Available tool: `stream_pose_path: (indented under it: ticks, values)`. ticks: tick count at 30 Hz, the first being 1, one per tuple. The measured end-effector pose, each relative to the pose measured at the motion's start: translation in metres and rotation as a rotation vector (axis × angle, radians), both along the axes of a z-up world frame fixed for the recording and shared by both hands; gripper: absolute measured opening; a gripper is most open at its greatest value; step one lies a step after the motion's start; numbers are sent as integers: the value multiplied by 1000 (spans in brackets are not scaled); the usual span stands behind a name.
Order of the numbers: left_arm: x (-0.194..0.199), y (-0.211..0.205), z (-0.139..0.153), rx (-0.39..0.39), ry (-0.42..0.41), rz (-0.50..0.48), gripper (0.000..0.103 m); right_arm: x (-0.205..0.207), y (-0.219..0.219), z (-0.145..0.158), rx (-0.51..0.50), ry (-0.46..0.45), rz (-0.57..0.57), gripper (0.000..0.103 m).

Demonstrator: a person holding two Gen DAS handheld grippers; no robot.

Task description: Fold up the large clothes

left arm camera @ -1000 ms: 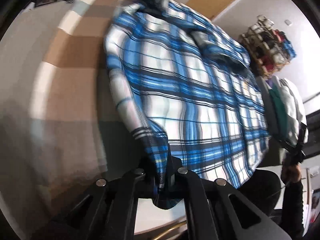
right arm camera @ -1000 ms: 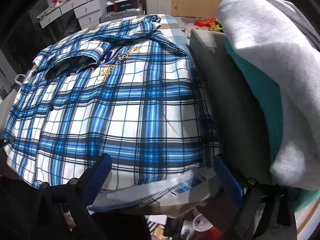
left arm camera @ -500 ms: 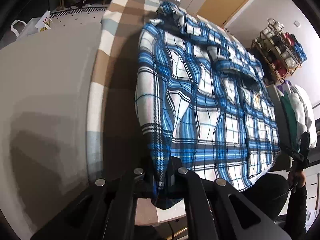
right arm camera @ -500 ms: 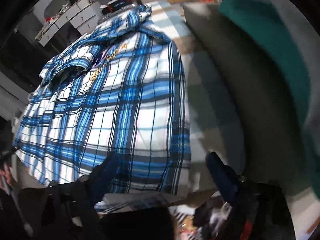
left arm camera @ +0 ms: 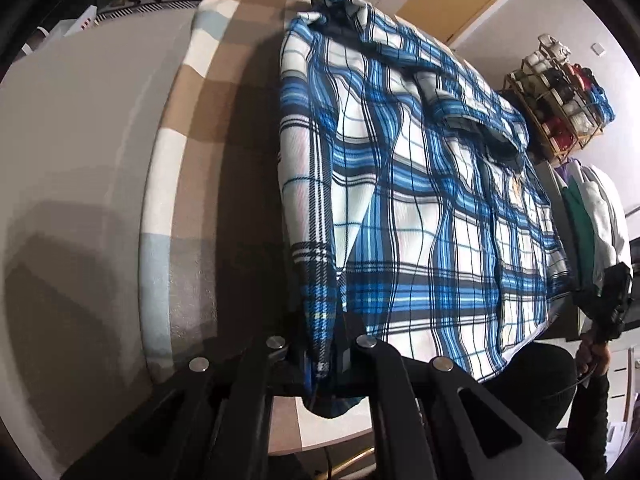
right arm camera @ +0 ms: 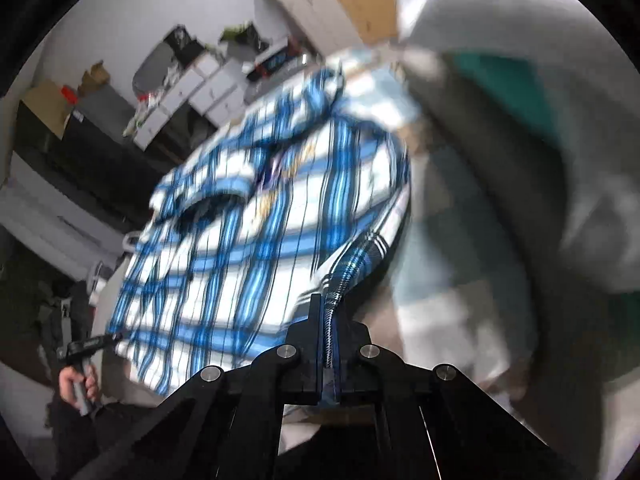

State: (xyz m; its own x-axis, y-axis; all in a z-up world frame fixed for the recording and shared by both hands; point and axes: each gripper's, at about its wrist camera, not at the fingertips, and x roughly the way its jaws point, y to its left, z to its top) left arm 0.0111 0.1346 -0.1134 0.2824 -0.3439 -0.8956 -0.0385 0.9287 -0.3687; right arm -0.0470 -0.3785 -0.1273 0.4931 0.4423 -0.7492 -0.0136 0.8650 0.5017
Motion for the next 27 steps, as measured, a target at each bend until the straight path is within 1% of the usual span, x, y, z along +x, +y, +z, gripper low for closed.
stream_pose_path:
  ticks: [2, 3, 4, 5, 6, 8, 10, 11, 12, 13, 14, 15, 18, 20, 22, 24, 27]
  values:
    - [-1, -1, 0, -5, 4, -9, 6, 0, -4, -10, 14, 43, -9, 7]
    - [-1, -2, 0, -5, 9, -15, 8, 0, -6, -15, 31, 62, -8, 11]
    - [0, -2, -1, -3, 16, -17, 13, -1, -8, -18, 34, 67, -11, 15]
    - [0, -2, -3, -7, 30, -20, 16, 0, -8, -19, 31, 66, -12, 32]
    - [0, -1, -2, -14, 24, -19, 19, 1, -7, -20, 29, 65, -5, 50]
    - [1, 0, -2, -41, 33, -20, 26, 2, -3, -17, 30, 44, 12, 62]
    - [1, 0, -2, -62, 35, -22, 30, 4, 5, -15, -7, 44, 23, 63]
    - [1, -1, -2, -56, 33, -35, 29, 5, 7, -15, -13, 43, 32, 57]
    - [0, -3, -1, -44, 23, -50, 27, 6, 11, -15, -8, 41, 48, 26]
    - [-1, -6, -3, -30, 31, -73, 0, 7, 14, -15, -28, 44, 48, 6]
    - [-3, -6, -6, -52, 51, -72, 1, 7, 14, -14, -40, 36, 42, 4]
    - [-5, -3, -6, -73, 47, -46, 1, 7, 20, -11, -39, 16, 38, 4]
    - [-19, -1, 3, -120, 27, -24, 1, -6, 20, 12, -62, -90, 18, 3]
    - [-31, -1, 12, -169, 9, -26, 1, -19, 15, 34, -31, -161, 0, 3]
    - [-50, -6, 27, -207, -23, -47, 1, -30, 10, 55, 14, -200, -2, 3]
    - [-69, -10, 42, -244, -57, -55, 1, -41, 8, 71, 47, -223, 10, 3]
    - [-97, -16, 65, -305, -94, -85, 1, -60, 3, 86, 83, -240, 18, 3]
